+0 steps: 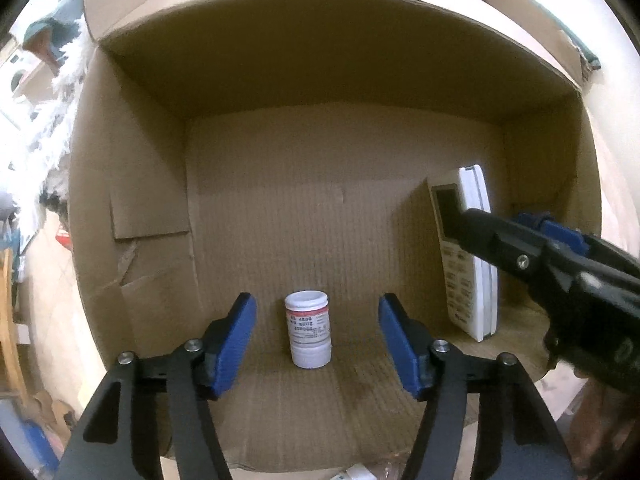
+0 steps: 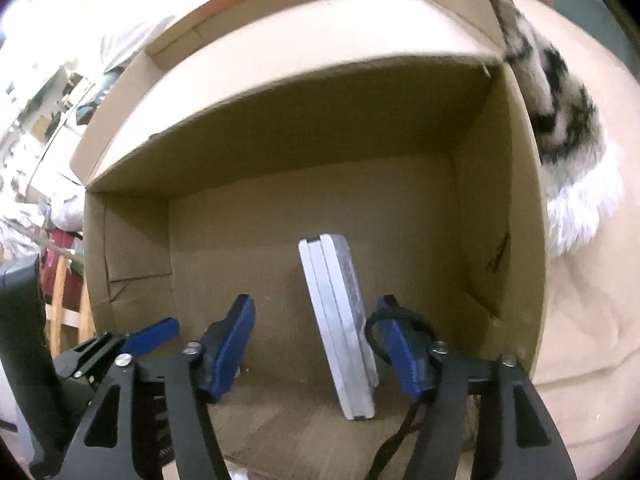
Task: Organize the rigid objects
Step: 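Lower the pill bottle into the box and open left tool while right tool places the power bank, then move left tool back to the items and grasp the white medicine bottle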
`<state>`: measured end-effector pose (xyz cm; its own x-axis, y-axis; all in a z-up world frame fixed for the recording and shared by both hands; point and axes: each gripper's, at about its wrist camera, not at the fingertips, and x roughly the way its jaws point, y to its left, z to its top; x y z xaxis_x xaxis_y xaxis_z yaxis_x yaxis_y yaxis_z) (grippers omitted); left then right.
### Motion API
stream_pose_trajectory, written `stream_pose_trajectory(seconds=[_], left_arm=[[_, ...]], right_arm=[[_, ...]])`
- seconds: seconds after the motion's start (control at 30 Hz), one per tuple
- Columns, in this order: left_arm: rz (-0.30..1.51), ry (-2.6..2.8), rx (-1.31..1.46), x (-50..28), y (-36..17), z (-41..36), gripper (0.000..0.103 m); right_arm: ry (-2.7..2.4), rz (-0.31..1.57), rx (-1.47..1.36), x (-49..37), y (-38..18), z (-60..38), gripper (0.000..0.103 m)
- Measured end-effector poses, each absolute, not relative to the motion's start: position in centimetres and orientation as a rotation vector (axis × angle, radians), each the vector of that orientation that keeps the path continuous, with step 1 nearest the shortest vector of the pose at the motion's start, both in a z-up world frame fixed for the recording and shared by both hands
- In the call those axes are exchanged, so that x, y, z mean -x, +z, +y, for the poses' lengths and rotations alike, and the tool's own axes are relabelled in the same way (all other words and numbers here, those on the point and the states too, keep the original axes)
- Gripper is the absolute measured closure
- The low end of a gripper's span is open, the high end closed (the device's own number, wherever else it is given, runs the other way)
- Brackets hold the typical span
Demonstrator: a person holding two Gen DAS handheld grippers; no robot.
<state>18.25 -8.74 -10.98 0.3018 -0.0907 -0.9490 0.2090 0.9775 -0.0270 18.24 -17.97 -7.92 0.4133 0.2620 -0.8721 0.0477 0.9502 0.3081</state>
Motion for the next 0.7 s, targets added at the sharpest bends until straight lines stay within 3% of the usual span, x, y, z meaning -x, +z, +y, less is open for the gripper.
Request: stream_pose_trajectory(seconds=[0.33,0.7], left_arm=[[1.244,-0.240,-0.095,-18.5,-10.1,-7.4,0.042],[1.168,-0.254,-0.048,-15.4,-5.4,-4.3,0.042]], right_arm=[[0.157,1.146,-0.329,-18.0,-8.3,-19.7,0.028],[0.207,1.065,-0.402,-13.2,-5.2,-21.5,0.028]])
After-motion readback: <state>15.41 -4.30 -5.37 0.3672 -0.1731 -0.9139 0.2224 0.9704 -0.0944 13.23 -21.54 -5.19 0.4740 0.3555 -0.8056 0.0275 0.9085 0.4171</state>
